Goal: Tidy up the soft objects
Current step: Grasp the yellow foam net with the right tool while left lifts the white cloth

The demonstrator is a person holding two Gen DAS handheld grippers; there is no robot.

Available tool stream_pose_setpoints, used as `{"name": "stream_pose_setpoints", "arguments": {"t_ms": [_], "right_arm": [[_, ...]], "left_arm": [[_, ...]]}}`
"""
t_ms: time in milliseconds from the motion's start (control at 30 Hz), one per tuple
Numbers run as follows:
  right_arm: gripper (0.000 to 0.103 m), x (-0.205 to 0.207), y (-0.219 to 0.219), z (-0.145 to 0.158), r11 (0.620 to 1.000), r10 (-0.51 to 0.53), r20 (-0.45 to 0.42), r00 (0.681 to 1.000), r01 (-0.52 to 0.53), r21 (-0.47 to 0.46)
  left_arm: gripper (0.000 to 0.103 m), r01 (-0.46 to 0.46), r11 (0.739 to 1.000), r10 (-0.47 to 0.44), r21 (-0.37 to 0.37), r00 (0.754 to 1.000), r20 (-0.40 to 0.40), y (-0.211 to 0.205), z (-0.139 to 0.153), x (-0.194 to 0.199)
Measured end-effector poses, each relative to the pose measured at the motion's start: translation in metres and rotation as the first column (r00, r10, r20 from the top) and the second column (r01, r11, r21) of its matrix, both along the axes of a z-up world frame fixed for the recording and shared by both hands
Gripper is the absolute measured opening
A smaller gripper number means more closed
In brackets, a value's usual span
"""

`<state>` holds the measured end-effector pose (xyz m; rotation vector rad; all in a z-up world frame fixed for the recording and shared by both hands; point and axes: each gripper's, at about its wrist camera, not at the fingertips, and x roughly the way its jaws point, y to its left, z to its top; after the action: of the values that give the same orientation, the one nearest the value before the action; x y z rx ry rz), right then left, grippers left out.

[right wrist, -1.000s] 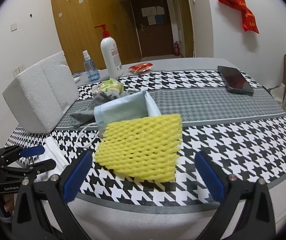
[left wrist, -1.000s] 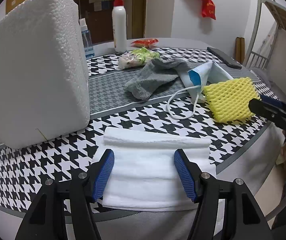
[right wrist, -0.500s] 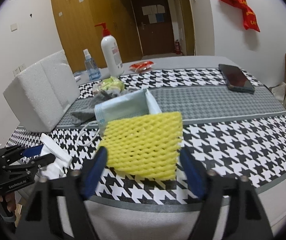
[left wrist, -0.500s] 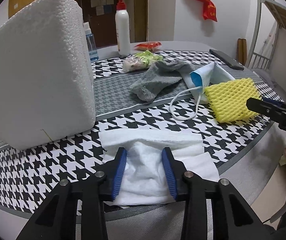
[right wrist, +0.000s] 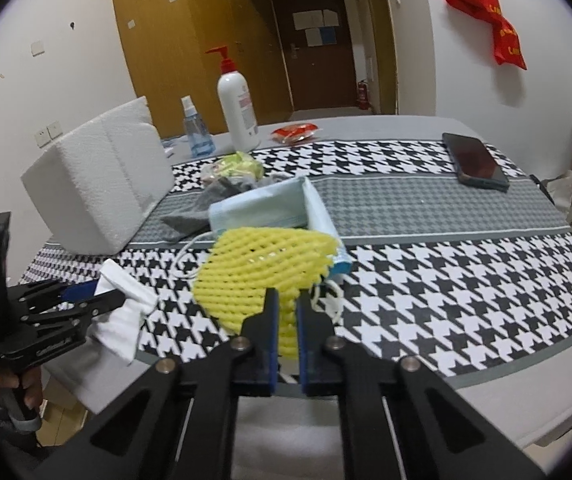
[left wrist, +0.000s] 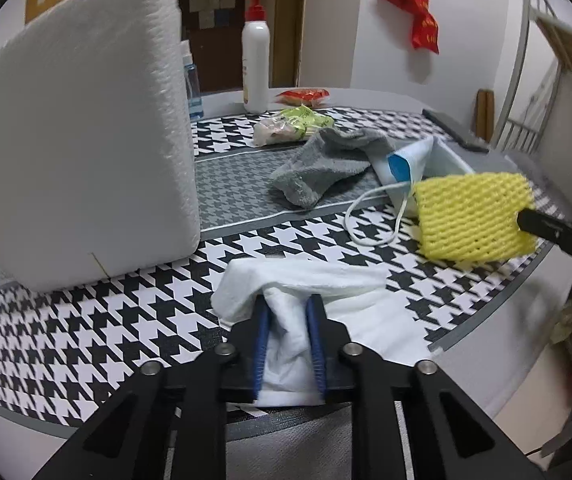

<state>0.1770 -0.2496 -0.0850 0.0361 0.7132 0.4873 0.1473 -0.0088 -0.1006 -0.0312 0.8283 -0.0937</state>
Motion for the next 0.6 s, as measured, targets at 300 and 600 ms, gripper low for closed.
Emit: {"name": "stream_pose_setpoints", "arguments": {"t_ms": [300,600], "right_arm": [[0.01,-0.016,-0.002,0.022,0.999,0.009,0.05,0.999,-0.011,0.041],[0.01,-0.026,-0.003,0.038,0.999,-0.005,0.106,0.994,-0.001,0.051]], "left_arm": [[0.009,0.015,1.0,-0.014,-0.014,0.998,0.067,0.0,0.017,-0.014],[0.009,0.007,1.0,-0.005,-0.012,0.99,0.138,0.002,0.044,-0.024]]}}
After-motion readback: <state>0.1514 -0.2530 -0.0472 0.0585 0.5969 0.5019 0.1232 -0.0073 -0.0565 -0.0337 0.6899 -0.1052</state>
